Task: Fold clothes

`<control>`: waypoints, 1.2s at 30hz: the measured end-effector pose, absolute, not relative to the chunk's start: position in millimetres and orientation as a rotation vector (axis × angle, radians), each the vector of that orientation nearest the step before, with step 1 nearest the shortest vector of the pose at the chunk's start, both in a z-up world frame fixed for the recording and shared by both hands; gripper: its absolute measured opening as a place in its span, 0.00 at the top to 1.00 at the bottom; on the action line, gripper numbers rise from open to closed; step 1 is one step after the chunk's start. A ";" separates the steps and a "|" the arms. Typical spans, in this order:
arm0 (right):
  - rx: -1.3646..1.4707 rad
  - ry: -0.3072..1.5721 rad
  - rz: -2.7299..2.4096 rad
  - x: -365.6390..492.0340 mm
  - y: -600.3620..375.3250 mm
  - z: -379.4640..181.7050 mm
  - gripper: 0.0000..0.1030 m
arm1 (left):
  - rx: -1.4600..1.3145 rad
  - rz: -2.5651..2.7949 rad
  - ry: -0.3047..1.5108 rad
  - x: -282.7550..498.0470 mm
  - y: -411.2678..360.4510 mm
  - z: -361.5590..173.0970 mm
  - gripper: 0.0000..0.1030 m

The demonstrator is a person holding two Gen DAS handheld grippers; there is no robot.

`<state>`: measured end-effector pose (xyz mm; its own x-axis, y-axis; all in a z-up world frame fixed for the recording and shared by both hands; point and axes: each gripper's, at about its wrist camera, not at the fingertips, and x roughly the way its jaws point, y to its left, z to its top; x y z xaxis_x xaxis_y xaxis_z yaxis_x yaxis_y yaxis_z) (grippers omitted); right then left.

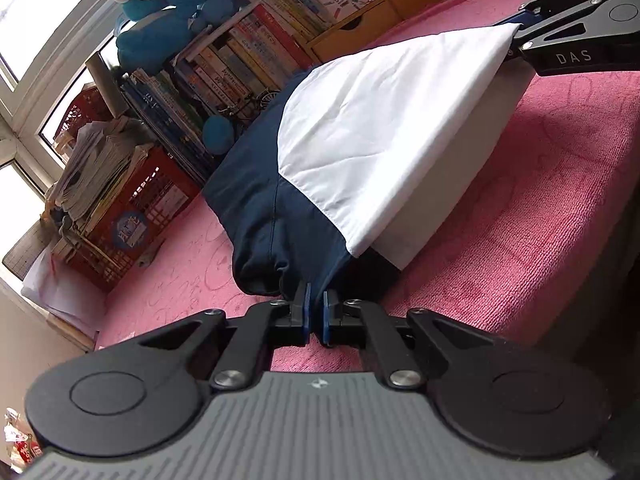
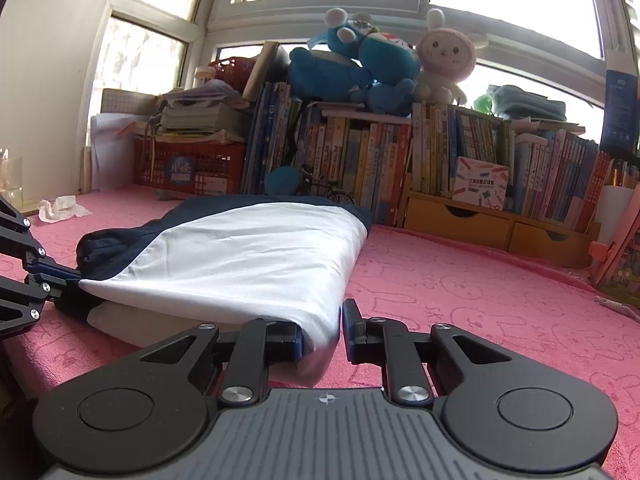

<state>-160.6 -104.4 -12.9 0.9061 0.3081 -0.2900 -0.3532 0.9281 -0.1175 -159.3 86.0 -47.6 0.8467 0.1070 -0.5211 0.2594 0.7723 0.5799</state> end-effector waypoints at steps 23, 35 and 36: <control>-0.243 0.423 0.513 -155.1 -149.5 -24.0 0.63 | 0.313 -0.251 0.676 -170.6 130.7 -24.4 0.85; 0.439 0.707 0.704 -23.8 -270.1 11.7 0.21 | -0.721 -0.306 0.691 -65.9 264.9 -8.3 0.41; 0.486 0.716 0.701 -7.5 -269.7 9.2 0.21 | -0.806 -0.305 0.684 -56.3 275.8 -7.2 0.41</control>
